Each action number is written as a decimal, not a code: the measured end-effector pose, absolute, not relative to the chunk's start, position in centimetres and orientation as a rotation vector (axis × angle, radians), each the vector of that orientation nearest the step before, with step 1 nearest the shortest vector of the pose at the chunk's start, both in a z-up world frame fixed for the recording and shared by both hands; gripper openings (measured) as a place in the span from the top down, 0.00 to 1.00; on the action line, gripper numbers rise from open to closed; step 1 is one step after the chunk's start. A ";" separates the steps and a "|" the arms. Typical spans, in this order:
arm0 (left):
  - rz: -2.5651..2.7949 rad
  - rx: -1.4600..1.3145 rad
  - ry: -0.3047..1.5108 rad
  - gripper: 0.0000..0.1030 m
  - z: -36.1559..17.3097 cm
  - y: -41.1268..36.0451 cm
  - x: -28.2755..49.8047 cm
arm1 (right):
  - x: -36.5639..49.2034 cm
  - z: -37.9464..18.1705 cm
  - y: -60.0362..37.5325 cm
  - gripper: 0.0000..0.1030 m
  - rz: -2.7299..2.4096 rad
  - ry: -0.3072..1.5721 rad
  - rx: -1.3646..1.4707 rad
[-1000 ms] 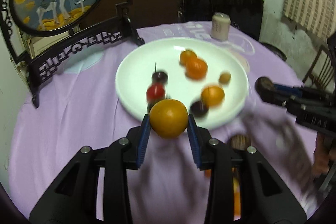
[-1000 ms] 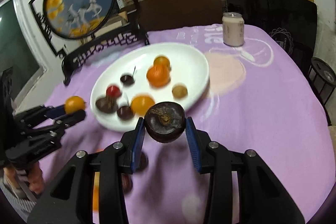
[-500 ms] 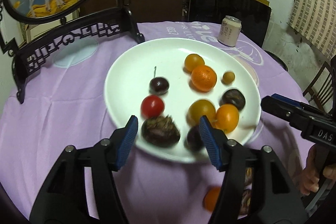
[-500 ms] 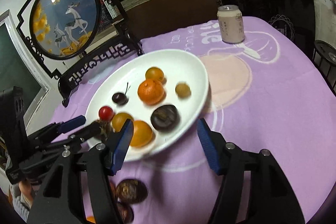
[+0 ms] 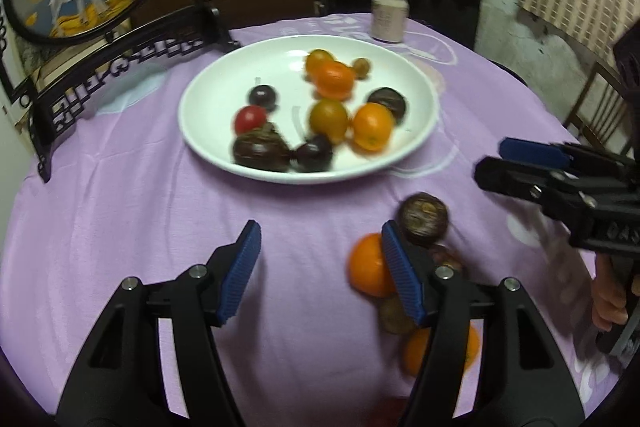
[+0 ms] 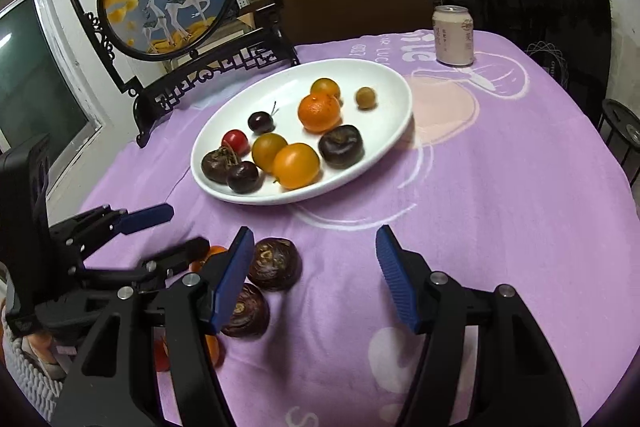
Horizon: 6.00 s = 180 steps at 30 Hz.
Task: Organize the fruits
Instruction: 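Grasp a mandarin on the cloth with the left gripper while the right gripper grasps a mangosteen, then place the mandarin and mangosteen on the plate with both grippers, then grasp a red tomato with the left gripper, then carry the red tomato to the plate with the left gripper while the right gripper carries a mangosteen there, then release both fruits on the plate, then grasp a mandarin with the right gripper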
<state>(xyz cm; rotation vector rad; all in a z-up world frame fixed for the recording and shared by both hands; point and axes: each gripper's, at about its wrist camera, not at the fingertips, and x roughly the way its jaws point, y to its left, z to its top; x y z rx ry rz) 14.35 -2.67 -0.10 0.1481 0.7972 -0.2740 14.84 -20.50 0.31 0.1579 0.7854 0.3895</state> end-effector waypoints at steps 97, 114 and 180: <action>-0.248 0.084 0.750 0.37 2.1 1.1 10.0 | 13.7 0.6 -19.9 0.59 0.452 0.807 0.189; -0.475 0.274 0.866 0.62 -2.5 -3.2 4.0 | 12.2 -0.2 -20.3 0.46 0.429 0.814 0.161; -0.206 0.024 0.783 0.42 2.5 0.1 18.9 | 19.3 1.7 -19.8 0.58 0.435 0.790 0.261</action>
